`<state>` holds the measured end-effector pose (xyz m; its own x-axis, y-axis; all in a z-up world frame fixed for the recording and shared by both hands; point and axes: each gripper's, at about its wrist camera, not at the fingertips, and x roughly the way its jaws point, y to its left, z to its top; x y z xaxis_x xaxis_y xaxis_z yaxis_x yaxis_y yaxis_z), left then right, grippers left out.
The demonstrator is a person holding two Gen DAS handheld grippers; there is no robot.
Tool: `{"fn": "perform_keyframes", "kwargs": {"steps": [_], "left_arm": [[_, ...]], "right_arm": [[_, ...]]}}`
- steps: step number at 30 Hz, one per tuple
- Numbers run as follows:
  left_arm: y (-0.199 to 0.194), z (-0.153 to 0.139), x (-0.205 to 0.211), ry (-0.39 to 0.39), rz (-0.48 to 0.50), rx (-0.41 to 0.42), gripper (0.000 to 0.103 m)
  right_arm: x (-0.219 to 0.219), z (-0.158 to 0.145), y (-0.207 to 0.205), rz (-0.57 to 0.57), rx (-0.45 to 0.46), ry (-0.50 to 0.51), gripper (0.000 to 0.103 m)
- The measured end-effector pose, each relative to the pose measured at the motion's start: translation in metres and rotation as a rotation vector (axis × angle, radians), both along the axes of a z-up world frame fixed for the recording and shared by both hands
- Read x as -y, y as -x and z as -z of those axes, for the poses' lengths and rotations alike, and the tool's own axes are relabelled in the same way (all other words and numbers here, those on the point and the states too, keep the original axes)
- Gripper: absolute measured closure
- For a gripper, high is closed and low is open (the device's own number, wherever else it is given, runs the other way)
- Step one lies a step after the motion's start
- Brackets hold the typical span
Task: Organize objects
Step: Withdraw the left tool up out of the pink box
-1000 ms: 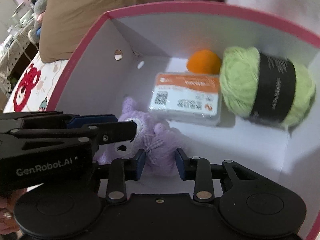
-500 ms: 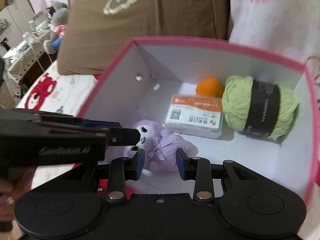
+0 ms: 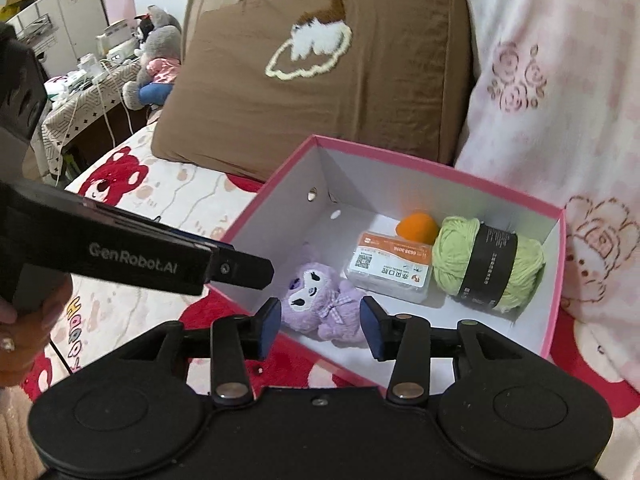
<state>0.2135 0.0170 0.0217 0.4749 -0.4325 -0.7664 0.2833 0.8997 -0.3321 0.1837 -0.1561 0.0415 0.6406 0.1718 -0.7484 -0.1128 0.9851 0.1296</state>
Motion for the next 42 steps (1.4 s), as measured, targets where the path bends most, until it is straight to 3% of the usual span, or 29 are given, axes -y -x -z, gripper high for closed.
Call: {"fn": "perform_keyframes", "kwargs": {"steps": [4, 8, 15, 20, 22, 24, 32, 42], "left_arm": [[0.016, -0.021, -0.004, 0.005, 0.016, 0.061, 0.060], [0.035, -0.039, -0.007, -0.003, 0.037, 0.110, 0.054], [0.058, -0.052, -0.011, -0.017, 0.039, 0.110, 0.035], [0.073, -0.055, -0.010, -0.050, 0.022, 0.108, 0.022], [0.078, -0.057, -0.009, -0.069, 0.013, 0.119, 0.010], [0.083, -0.059, -0.008, -0.076, 0.006, 0.127, 0.005], [0.107, -0.068, -0.001, -0.072, 0.057, 0.148, 0.004], [0.126, -0.051, 0.006, -0.001, 0.008, 0.039, 0.004]], "right_arm": [[-0.004, -0.016, 0.012, -0.018, 0.020, 0.023, 0.049], [-0.006, -0.033, 0.027, -0.030, 0.061, 0.035, 0.037], [-0.008, -0.054, 0.053, -0.024, 0.114, 0.061, 0.016], [-0.008, -0.063, 0.068, -0.014, 0.122, 0.077, 0.010], [-0.009, -0.065, 0.073, -0.003, 0.118, 0.093, 0.009], [-0.011, -0.067, 0.079, 0.001, 0.113, 0.112, 0.009], [-0.007, -0.080, 0.107, 0.015, 0.108, 0.130, 0.009], [0.002, -0.081, 0.151, 0.002, 0.146, 0.130, 0.009]]}}
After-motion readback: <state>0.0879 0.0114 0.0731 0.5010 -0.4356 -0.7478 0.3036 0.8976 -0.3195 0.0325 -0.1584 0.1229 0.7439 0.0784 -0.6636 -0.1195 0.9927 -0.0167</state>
